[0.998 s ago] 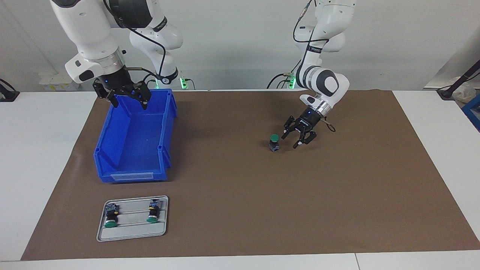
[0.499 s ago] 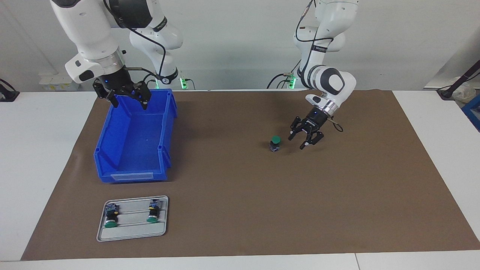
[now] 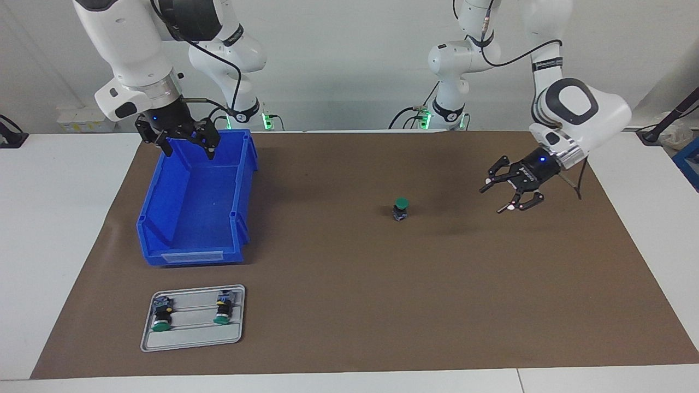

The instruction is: Place and press button with both arms

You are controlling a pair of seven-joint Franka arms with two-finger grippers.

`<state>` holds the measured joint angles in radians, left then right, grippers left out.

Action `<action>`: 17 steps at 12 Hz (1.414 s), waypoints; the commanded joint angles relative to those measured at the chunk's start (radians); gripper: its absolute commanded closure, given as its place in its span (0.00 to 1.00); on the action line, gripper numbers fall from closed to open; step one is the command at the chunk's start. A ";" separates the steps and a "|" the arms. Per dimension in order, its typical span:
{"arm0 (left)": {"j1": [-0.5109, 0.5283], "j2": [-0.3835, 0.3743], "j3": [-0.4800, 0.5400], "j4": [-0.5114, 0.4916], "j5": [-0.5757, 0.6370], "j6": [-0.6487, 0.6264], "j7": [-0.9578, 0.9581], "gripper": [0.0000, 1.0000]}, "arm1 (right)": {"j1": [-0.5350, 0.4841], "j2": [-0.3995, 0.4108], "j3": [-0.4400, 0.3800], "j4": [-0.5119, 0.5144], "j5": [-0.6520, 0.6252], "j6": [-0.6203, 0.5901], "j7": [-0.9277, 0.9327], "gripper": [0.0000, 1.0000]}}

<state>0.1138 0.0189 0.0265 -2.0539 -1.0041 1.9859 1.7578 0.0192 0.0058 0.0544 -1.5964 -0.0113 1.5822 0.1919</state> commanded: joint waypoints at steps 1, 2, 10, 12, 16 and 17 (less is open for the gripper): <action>0.024 0.130 -0.010 0.265 0.183 -0.145 -0.237 0.31 | -0.010 -0.023 0.007 -0.028 0.025 0.015 0.001 0.00; 0.023 0.137 -0.010 0.320 0.244 -0.168 -0.324 0.31 | -0.010 -0.023 0.007 -0.028 0.025 0.015 0.003 0.00; -0.244 0.170 -0.016 0.509 0.801 -0.196 -1.005 0.40 | -0.012 -0.024 0.007 -0.028 0.025 0.015 0.003 0.00; -0.319 0.165 -0.014 0.511 0.931 -0.196 -1.226 0.40 | -0.010 -0.024 0.007 -0.028 0.025 0.015 0.003 0.00; -0.324 0.127 -0.010 0.494 0.996 -0.295 -1.466 0.39 | -0.010 -0.023 0.007 -0.028 0.025 0.016 0.003 0.00; -0.303 0.098 -0.008 0.482 0.996 -0.306 -1.468 0.24 | -0.012 -0.023 0.007 -0.028 0.025 0.015 0.003 0.00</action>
<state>-0.2147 0.1621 0.0065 -1.5730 -0.0242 1.7312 0.3241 0.0192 0.0057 0.0544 -1.5967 -0.0113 1.5822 0.1919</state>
